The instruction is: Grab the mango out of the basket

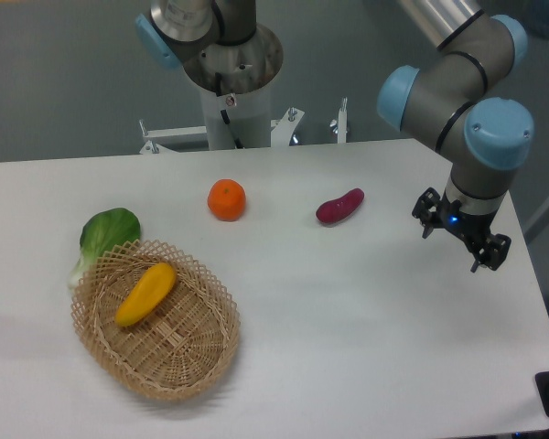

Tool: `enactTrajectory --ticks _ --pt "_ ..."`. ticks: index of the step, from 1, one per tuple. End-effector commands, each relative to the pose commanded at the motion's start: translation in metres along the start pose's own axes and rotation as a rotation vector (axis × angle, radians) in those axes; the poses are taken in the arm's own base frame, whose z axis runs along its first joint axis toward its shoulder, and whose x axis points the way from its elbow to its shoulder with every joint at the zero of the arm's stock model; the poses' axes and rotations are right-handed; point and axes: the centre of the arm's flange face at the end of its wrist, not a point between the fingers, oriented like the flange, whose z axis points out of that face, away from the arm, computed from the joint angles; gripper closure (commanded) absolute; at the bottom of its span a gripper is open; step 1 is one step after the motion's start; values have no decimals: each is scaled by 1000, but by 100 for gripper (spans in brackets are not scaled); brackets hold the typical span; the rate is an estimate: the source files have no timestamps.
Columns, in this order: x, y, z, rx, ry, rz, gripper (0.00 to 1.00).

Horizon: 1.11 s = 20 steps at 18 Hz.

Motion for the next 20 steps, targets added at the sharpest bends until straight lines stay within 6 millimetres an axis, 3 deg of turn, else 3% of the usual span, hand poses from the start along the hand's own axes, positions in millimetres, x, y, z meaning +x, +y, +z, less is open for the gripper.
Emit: enactTrajectory --ticks 10,20 --pt "8 -15 2 -1 13 0 0" --pt "49 -111 -7 27 22 -184 0"
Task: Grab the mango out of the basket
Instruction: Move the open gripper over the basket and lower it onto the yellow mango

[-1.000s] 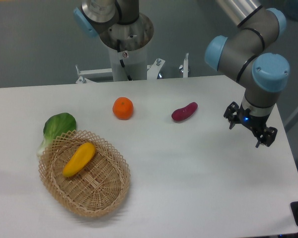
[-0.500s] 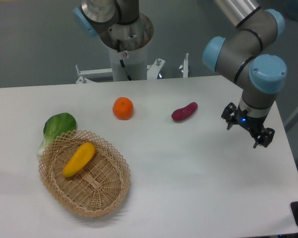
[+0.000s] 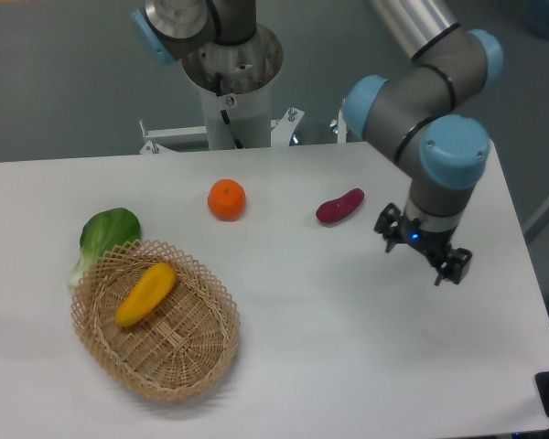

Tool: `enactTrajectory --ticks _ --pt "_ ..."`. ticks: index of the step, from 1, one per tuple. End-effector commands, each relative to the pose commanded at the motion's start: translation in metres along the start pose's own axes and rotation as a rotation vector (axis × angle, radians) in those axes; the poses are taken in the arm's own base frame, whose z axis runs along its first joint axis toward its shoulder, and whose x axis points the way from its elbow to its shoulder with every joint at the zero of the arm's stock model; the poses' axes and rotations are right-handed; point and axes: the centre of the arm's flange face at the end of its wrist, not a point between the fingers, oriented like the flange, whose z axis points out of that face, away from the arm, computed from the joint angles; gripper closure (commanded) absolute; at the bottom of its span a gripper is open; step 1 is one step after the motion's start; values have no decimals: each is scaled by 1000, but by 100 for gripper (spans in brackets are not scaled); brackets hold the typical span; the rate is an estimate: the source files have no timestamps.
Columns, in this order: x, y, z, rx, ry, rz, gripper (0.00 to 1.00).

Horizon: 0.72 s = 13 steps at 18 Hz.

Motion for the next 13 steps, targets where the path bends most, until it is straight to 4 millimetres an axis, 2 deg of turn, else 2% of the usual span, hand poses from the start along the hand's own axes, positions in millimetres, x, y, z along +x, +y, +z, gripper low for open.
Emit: enactTrajectory --ticks 6,13 --pt "57 -75 -4 38 21 -119 0" --pt "117 -135 -4 116 92 -60 0"
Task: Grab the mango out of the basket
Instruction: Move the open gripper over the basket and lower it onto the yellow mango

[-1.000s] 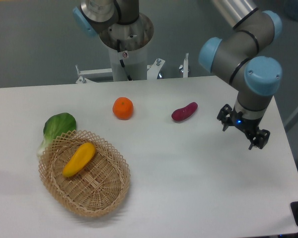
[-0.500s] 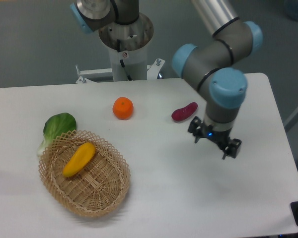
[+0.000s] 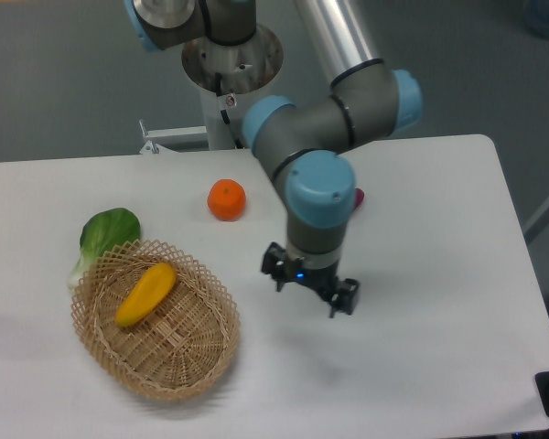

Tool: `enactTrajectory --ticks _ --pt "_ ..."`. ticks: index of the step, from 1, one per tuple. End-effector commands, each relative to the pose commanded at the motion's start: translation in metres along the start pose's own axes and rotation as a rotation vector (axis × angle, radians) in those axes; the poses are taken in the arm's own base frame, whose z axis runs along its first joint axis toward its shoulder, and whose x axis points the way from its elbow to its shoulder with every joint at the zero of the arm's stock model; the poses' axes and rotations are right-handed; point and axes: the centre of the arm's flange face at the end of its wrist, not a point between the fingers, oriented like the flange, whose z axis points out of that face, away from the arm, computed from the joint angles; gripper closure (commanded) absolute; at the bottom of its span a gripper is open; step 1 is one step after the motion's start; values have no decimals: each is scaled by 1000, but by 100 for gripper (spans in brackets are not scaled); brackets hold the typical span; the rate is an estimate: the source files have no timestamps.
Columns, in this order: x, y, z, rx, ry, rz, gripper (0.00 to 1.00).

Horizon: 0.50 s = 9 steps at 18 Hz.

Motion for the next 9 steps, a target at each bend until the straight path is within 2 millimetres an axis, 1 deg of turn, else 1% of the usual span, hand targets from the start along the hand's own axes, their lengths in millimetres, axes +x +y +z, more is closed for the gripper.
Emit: enactTrajectory --ticks 1,3,6,9 --pt "13 -11 1 27 26 7 0" --pt "31 -26 5 66 70 -4 0" --pt "67 -52 25 61 116 -6 0" --pt "96 -67 38 38 138 23 0"
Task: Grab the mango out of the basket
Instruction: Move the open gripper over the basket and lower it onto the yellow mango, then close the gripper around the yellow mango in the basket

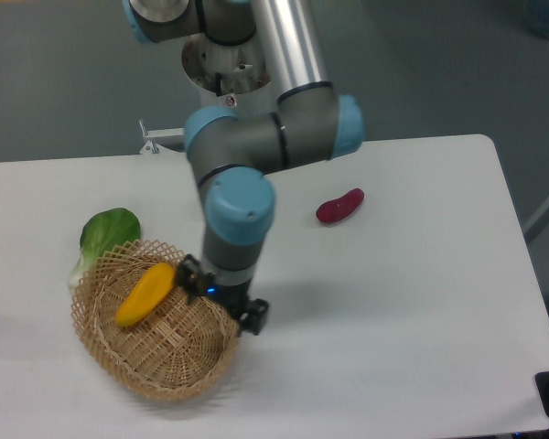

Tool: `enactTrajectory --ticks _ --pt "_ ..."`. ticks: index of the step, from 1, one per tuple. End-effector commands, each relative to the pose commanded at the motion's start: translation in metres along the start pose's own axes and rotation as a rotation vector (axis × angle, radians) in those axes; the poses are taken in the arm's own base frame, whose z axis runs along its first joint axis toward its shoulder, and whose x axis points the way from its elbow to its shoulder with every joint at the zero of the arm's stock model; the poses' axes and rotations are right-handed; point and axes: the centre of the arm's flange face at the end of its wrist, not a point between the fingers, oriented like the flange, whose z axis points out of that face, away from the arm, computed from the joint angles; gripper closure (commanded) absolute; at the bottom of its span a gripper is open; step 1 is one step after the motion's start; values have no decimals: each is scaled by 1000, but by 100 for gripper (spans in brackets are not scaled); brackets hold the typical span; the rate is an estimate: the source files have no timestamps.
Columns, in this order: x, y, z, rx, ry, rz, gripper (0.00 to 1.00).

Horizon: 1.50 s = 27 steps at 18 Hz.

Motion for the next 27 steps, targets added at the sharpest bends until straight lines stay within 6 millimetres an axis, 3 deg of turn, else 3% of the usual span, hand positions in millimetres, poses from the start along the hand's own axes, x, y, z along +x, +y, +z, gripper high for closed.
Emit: enactTrajectory --ticks 4,10,22,27 --pt "30 -11 17 -22 22 14 0" --pt "54 -19 53 -105 84 10 0" --pt "66 -30 99 -183 103 -65 0" --pt "73 -30 105 -211 80 -86 0"
